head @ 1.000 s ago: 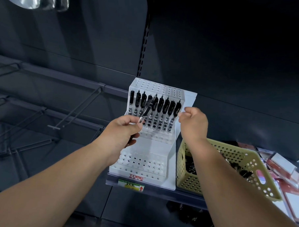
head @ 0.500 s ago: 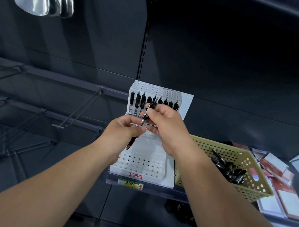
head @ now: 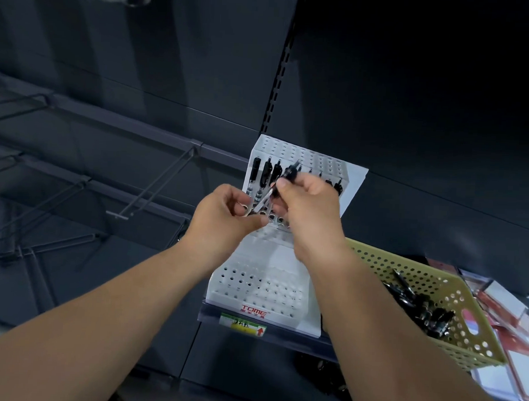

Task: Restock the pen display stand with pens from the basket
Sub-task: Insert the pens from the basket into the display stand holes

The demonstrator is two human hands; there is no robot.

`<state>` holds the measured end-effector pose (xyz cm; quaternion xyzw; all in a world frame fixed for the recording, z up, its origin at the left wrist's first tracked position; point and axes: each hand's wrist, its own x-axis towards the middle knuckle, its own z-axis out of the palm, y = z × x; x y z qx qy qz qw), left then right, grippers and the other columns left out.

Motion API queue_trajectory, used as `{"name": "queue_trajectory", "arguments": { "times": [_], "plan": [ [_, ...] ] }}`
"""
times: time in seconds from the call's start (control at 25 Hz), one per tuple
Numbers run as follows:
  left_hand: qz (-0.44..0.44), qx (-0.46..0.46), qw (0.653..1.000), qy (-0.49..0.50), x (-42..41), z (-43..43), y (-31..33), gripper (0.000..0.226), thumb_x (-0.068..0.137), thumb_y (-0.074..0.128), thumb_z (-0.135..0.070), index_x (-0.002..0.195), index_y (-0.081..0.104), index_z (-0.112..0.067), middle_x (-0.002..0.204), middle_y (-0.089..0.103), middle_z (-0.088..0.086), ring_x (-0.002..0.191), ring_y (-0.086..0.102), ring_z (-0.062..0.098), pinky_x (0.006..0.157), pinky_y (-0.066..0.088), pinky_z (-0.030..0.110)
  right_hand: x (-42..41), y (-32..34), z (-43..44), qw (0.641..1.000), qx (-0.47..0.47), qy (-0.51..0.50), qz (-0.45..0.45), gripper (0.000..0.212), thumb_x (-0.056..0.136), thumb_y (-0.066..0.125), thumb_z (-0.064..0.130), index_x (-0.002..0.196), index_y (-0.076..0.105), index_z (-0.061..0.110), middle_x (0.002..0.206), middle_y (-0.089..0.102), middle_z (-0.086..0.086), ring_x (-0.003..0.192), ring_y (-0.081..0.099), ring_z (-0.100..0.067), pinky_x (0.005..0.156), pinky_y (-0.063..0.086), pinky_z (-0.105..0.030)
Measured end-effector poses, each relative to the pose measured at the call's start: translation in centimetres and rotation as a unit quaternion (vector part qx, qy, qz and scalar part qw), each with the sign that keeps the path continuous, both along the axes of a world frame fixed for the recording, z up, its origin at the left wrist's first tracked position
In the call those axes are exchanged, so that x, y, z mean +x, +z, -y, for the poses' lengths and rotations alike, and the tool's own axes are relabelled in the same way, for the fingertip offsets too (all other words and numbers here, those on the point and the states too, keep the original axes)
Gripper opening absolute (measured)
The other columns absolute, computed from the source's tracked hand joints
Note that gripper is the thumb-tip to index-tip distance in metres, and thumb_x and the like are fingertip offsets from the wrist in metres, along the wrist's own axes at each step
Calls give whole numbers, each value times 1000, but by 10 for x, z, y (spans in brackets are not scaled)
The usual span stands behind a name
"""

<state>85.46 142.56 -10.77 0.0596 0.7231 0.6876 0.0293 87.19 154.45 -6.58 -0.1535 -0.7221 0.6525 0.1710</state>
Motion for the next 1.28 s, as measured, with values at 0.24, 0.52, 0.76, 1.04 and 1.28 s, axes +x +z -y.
{"name": "queue_trajectory", "arguments": {
  "times": [0.24,0.52,0.76,1.04,1.28],
  "plan": [
    [11,-150,989,-11,-32,19,-21,46,91,62,-27,134,49,-17,125,57,-1,108,56,13,92,45,28,-30,8,-2,981,183,-26,-67,19,95,55,17,84,65,29,79,69,4,71,64,-15,69,56,-35],
    [-34,-316,942,-105,-60,20,-38,74,85,65,-44,147,33,-21,150,39,-2,134,41,17,109,35,36,-58,-15,-1,965,260,-9,-42,14,95,56,19,94,68,13,84,70,-7,79,64,-24,73,53,-38],
    [-46,-303,944,-122,-72,20,-52,46,87,60,-44,131,55,-31,117,64,-12,101,61,11,85,48,29,-70,-34,4,960,280,-8,-5,14,93,62,21,105,67,15,82,66,6,78,65,-11,79,56,-37],
    [-37,-277,953,-116,-72,22,-57,44,88,61,-40,131,56,-32,115,65,-12,106,59,7,91,47,29,-74,-44,5,955,294,-29,2,7,94,61,22,93,63,14,77,68,0,79,69,-19,75,56,-46],
    [-28,-305,945,-118,-70,19,-48,34,89,60,-40,122,61,-35,100,68,-9,92,63,12,83,51,34,-77,-46,3,946,323,-34,13,14,94,60,25,88,62,12,75,67,-3,78,68,-21,72,56,-46]
  ]
}}
